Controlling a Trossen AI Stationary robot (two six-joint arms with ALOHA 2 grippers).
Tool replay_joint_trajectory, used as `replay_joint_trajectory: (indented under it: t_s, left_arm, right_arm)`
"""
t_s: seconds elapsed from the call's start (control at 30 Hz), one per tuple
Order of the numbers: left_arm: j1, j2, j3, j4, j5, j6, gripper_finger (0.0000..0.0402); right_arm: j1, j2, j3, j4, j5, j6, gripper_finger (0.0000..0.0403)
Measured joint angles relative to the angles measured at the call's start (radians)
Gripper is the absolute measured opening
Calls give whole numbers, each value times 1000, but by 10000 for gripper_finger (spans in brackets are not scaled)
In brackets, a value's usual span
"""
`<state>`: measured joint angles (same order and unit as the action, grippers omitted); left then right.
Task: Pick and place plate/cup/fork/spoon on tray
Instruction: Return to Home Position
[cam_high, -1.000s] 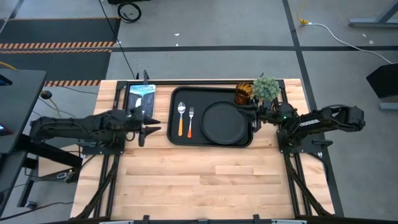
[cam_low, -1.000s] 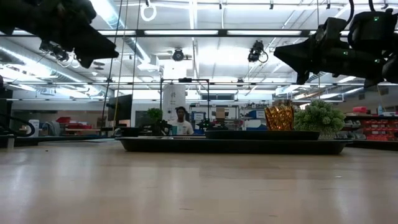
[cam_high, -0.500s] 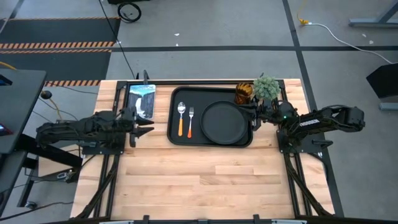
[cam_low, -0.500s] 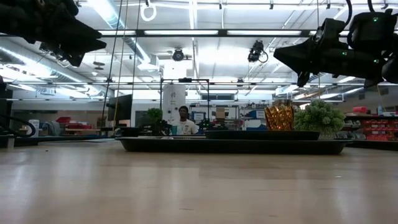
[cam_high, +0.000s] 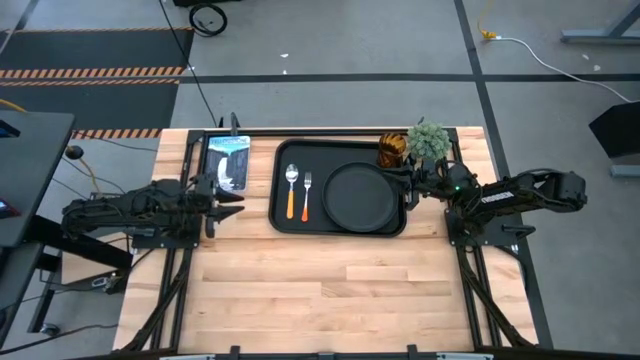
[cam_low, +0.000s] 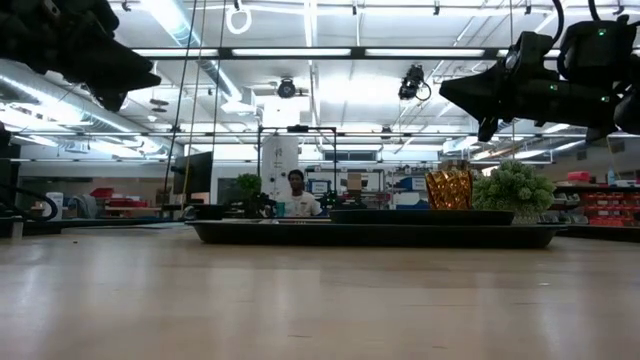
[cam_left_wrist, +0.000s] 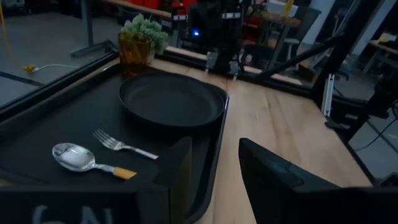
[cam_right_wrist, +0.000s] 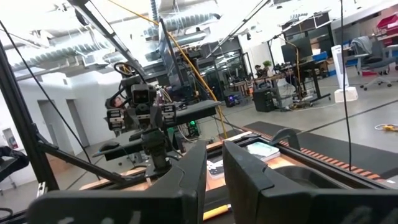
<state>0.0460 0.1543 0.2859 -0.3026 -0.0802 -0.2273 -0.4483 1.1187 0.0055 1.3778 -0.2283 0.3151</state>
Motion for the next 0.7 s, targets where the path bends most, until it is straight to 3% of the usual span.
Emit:
replay_joint_trajectory:
  t_s: [0.27,0.47,0.7]
  left_arm:
    - [-10,0,-7,33,5,-5,142]
    - [-69,-7,-114,170,8,-25,142]
    - [-96,-8,-134,212,7,27,142]
  right_arm:
    - [-13,0,0,-3,3,-1,59]
    - [-27,0,0,-3,3,0,59]
    - [-34,0,0,-3,3,-1,59]
